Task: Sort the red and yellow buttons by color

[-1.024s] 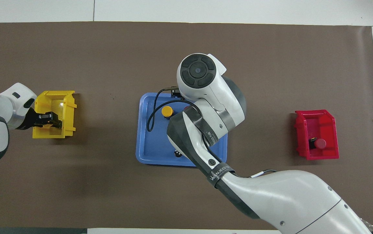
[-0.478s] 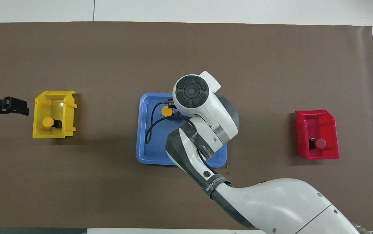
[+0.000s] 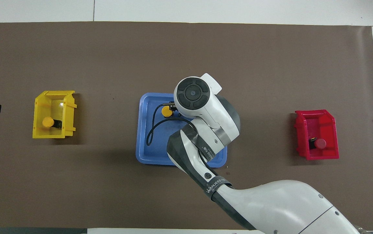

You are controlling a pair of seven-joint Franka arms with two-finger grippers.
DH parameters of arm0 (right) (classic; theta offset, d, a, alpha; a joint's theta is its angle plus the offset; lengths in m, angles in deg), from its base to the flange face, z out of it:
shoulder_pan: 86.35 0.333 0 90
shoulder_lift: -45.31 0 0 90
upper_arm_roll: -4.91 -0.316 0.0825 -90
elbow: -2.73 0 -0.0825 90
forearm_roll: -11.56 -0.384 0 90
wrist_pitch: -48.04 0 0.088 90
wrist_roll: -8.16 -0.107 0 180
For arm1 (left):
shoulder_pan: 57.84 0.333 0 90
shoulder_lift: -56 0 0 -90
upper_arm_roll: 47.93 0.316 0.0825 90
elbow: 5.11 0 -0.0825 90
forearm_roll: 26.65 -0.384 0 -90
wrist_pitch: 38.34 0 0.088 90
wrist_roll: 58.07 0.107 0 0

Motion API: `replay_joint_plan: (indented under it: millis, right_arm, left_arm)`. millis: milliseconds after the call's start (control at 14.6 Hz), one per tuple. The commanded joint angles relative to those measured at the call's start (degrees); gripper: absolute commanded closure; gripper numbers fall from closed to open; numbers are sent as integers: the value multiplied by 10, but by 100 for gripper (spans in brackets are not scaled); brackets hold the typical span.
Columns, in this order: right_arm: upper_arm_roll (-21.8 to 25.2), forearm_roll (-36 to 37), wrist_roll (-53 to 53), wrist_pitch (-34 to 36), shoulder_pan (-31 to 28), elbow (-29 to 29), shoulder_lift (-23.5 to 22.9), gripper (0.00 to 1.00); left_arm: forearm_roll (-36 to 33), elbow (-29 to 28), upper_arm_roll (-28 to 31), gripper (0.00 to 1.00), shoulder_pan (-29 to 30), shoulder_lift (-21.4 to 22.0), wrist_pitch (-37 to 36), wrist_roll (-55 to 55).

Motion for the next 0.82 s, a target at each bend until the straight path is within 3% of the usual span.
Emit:
replay_joint_plan:
  millis: [0,205,341,546,751]
  right_arm:
    - [-3,-7,-9,-6,-1,-20,16,26]
    - [-3,-21,-9,-6,-1,-19,15,40]
    - [-3,-27,-9,-6,-2,-18,15,58]
    - [-3,-27,-7,4,-6,-6,16,78]
    - [-3,-27,38,73,-53,17,58,78]
  left_arm:
    - [3,20,3,0,-6,-17,-16,9]
    - [3,20,1,0,-6,-17,-15,8]
    - [4,18,-1,0,-6,-17,-13,8]
    - [40,-13,-1,0,-1,-8,33,-8]
    - [55,-78,-7,0,-22,0,113,-81]
